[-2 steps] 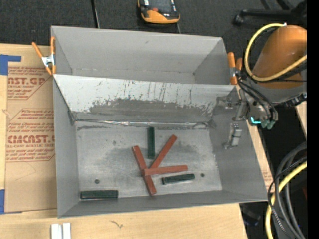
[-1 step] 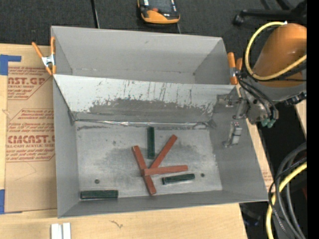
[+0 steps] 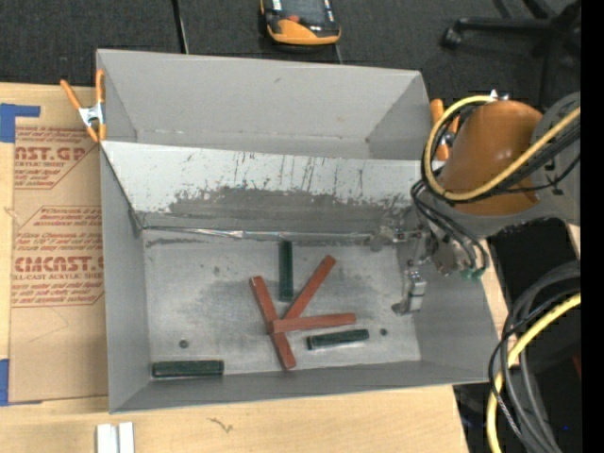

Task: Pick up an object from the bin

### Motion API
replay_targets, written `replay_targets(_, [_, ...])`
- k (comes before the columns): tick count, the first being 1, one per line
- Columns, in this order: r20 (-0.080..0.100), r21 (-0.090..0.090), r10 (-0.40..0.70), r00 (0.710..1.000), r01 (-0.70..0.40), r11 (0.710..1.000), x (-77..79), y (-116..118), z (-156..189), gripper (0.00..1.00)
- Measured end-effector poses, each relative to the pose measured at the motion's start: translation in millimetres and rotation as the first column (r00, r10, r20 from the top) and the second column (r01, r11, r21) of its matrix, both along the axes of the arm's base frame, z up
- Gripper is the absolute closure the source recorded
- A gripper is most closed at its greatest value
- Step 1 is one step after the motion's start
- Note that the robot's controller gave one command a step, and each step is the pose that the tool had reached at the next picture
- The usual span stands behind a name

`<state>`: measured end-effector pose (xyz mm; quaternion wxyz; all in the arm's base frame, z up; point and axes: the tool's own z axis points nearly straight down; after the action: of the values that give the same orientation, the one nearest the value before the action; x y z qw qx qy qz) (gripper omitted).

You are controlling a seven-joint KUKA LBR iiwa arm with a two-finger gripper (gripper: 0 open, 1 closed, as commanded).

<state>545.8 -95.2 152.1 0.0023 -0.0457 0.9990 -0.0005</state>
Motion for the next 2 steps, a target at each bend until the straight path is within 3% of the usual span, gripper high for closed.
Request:
replay_targets(1, [-0.003, 0.001, 0.241, 0.971, -0.241, 0.971, -1.5, 59, -1, 0.00])
replay_targets(2, [-0.004, 0.002, 0.073, 0.997, -0.073, 0.997, -41.5, 62, -2, 0.00])
